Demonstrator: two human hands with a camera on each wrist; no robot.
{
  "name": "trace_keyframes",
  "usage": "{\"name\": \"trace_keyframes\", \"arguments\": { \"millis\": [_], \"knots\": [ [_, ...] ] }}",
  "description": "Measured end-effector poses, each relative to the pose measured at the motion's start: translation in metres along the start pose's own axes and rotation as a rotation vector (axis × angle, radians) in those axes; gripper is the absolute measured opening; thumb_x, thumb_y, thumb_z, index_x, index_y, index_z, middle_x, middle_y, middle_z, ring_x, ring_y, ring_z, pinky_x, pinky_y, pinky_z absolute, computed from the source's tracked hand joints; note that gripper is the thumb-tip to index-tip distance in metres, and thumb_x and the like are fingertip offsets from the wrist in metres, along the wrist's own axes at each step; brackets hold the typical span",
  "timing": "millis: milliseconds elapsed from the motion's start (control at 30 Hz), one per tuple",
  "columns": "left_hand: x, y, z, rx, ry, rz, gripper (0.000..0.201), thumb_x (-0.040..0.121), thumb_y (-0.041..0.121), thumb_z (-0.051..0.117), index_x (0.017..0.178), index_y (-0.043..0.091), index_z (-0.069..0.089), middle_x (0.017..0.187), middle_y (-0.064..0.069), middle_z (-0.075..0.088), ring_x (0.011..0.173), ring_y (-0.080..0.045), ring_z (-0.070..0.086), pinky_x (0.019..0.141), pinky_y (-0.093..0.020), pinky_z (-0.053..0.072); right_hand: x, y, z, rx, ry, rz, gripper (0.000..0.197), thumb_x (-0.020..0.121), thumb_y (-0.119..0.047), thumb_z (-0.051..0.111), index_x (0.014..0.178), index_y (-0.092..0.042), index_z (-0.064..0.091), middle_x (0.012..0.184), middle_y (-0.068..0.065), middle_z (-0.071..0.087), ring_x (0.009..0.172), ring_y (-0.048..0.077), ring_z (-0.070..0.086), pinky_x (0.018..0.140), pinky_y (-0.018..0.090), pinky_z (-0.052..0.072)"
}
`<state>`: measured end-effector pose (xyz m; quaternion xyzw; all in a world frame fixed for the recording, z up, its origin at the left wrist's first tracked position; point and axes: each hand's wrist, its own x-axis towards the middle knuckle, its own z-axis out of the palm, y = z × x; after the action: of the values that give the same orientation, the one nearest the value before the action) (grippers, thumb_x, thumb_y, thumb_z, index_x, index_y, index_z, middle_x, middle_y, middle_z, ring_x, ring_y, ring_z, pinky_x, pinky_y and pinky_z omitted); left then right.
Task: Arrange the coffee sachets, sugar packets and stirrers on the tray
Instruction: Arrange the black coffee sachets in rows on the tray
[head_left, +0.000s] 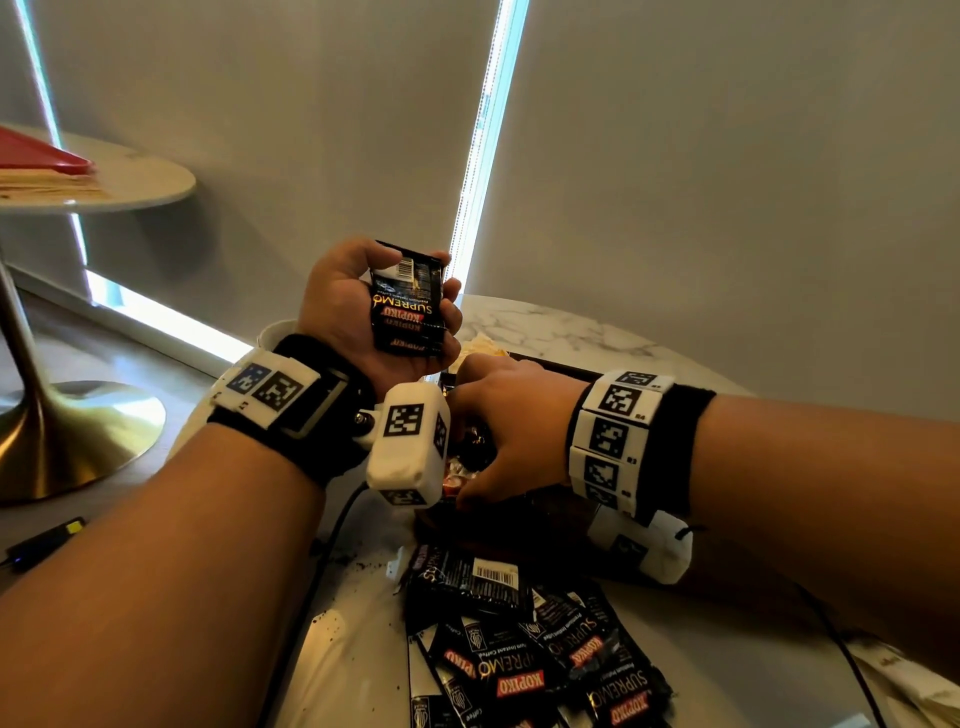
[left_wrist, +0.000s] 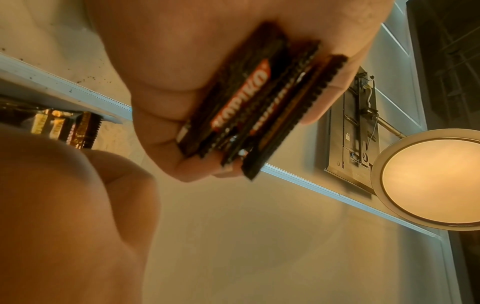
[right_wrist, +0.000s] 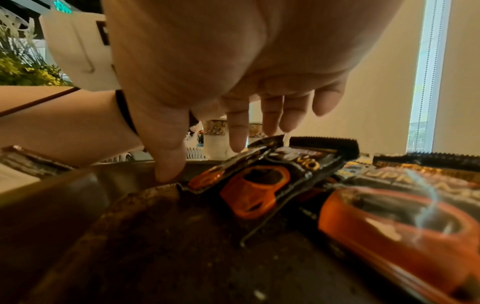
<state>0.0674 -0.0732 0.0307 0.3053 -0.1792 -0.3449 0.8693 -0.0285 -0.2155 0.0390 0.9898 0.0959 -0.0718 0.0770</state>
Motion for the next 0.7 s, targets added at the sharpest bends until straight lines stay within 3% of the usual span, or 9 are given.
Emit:
{"name": "trace_keyframes", "arguments": {
  "millis": [333, 500, 600, 700],
  "knots": [
    [0.004, -0.007, -0.001, 0.042, 0.064, -0.034, 0.057, 0.072, 0.029, 0.046, 0.122, 0.008, 0.062, 0.094, -0.013, 0.062, 0.071, -0.024, 0.062, 0.065, -0.031, 0.052, -0.015, 0.022, -0.015, 0.157, 0.113, 0.069, 0.054, 0.074, -0.059, 0.077, 0.117, -0.030, 0.060, 0.126, -0.008, 0.045, 0.110, 0.011, 0.048, 0.093, 0.035, 0.053],
    [0.005, -0.011, 0.002, 0.198, 0.107, -0.038, 0.041, 0.093, 0.019, 0.039, 0.124, 0.011, 0.064, 0.097, -0.016, 0.070, 0.082, -0.031, 0.073, 0.068, -0.042, 0.061, -0.022, 0.037, -0.013, 0.307, 0.332, 0.131, 0.056, 0.076, -0.051, 0.079, 0.121, -0.030, 0.054, 0.119, -0.008, 0.049, 0.103, 0.009, 0.052, 0.086, 0.024, 0.052],
    [0.004, -0.014, 0.008, 0.272, 0.121, -0.079, 0.031, 0.096, 0.016, 0.046, 0.121, 0.008, 0.061, 0.088, -0.017, 0.074, 0.073, -0.030, 0.075, 0.061, -0.039, 0.061, -0.027, 0.040, -0.011, 0.425, 0.475, 0.143, 0.065, 0.076, -0.044, 0.080, 0.130, -0.030, 0.046, 0.119, -0.008, 0.046, 0.102, 0.007, 0.052, 0.080, 0.018, 0.049],
    [0.003, -0.017, 0.011, 0.310, 0.126, -0.131, 0.035, 0.097, 0.016, 0.051, 0.128, 0.001, 0.053, 0.087, -0.019, 0.075, 0.071, -0.031, 0.075, 0.058, -0.036, 0.061, -0.031, 0.040, -0.011, 0.424, 0.545, 0.068, 0.061, 0.080, -0.037, 0.079, 0.133, -0.030, 0.047, 0.121, -0.011, 0.041, 0.108, 0.006, 0.046, 0.085, 0.016, 0.041]
  ]
}}
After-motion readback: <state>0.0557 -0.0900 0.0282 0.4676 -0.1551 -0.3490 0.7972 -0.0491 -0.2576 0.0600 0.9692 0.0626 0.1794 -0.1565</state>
